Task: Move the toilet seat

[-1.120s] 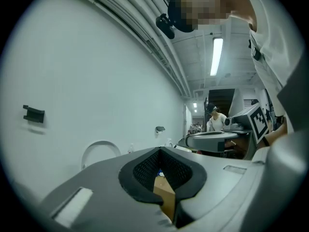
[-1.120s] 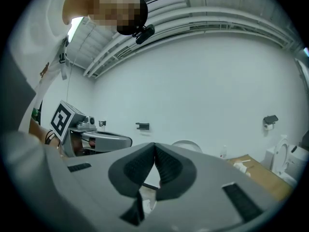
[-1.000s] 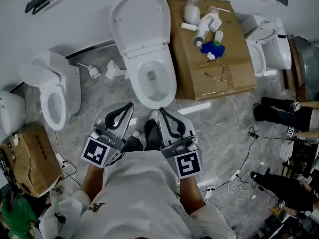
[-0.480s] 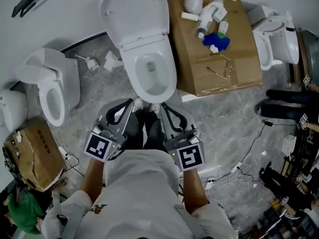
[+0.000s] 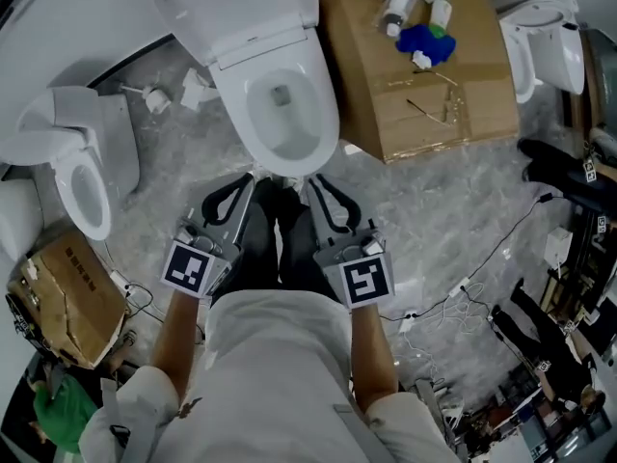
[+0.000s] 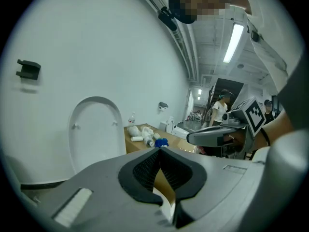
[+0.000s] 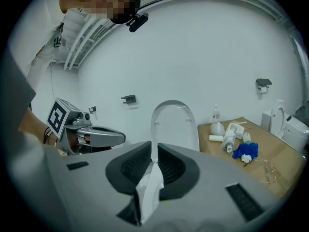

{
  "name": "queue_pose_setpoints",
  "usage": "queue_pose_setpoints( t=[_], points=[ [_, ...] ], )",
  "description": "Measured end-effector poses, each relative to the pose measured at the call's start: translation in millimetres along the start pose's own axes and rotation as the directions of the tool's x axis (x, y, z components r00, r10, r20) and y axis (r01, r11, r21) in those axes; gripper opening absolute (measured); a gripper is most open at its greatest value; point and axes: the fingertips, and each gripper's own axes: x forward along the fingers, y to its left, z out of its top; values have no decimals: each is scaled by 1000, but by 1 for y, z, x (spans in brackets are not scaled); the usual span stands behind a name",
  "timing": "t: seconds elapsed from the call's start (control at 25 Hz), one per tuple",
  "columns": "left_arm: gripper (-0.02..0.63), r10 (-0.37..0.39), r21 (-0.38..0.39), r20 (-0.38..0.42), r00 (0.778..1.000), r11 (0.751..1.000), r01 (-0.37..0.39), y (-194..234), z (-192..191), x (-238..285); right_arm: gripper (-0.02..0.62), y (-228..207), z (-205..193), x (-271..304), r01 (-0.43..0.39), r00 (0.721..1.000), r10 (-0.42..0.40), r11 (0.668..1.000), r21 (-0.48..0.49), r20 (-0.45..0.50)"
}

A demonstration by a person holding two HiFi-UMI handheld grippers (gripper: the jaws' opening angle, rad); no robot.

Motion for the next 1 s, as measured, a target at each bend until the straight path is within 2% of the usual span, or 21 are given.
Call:
queue_pose_setpoints(
  t=[0.12, 0.32, 0.4, 0.52, 0.64, 0.76, 0.88, 0.92, 1.0],
  points=[
    [38, -10, -27, -19, 1000, 1000, 9, 11, -23, 10, 44, -11, -24, 13, 22, 999, -21, 1000, 17, -34],
    [60, -17, -49, -75, 997, 999, 13, 28, -73, 33, 44, -28, -74, 37, 38, 995, -33, 998, 54, -96],
    [69, -19, -59, -101, 995, 998, 13, 33, -97, 43, 92, -35, -99, 48, 36, 992, -26, 996, 79, -125],
    [91, -32, -85, -143, 989, 996, 20, 38, -135, 53, 92, -45, -136, 64, 46, 987, -29, 993, 105, -161],
    [145, -62, -133, -165, 984, 990, 40, 40, -172, 58, 92, -55, -167, 78, 57, 986, -38, 992, 112, -162],
    [156, -73, -155, -192, 979, 987, 43, 48, -205, 64, 124, -63, -194, 93, 62, 986, -43, 992, 112, -160],
    [175, -65, -156, -226, 972, 987, 29, 60, -237, 72, 133, -69, -221, 107, 72, 979, -49, 991, 112, -198],
    [193, -59, -158, -239, 969, 987, 21, 64, -248, 74, 164, -71, -230, 111, 79, 975, -53, 990, 115, -214],
    [209, -46, -170, -262, 964, 985, 1, 71, -272, 78, 164, -77, -253, 117, 97, 964, -65, 989, 115, -259]
  ],
)
